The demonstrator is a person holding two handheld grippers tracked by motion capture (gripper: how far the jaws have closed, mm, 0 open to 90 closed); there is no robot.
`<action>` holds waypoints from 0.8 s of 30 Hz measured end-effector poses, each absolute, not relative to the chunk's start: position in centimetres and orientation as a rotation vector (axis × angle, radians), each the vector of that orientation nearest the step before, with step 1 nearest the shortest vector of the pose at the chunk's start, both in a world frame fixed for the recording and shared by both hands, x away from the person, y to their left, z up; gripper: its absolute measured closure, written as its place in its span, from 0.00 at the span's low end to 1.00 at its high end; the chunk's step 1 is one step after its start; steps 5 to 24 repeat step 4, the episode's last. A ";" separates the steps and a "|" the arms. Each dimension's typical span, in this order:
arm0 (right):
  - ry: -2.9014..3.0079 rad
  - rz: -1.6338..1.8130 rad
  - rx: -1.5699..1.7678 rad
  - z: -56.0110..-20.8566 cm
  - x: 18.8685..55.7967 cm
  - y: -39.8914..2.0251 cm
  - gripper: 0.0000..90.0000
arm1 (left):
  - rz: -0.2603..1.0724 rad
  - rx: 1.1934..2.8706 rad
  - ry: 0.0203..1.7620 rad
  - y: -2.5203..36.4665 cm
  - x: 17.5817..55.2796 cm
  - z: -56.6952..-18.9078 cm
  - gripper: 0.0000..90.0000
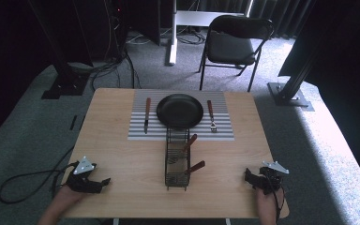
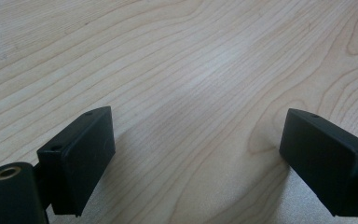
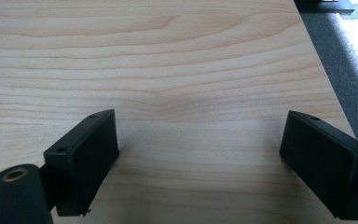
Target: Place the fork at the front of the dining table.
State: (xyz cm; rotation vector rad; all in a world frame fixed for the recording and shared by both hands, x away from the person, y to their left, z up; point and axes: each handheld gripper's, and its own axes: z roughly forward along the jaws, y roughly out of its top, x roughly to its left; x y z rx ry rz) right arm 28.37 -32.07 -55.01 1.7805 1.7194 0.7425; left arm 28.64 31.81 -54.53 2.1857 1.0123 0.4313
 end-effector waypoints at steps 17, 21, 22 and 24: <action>1.719 0.743 1.782 -55.0 28.4 -32.1 0.12 | 0.432 2.186 1.013 31.8 28.7 -54.5 0.11; 1.719 0.743 1.782 -55.0 28.4 -32.1 0.12 | 0.432 2.186 1.013 31.8 28.7 -54.5 0.11; 1.719 0.743 1.782 -55.0 28.4 -32.1 0.12 | 0.432 2.186 1.013 31.8 28.7 -54.5 0.11; 1.719 0.743 1.782 -55.0 28.4 -32.1 0.12 | 0.432 2.186 1.013 31.8 28.7 -54.5 0.11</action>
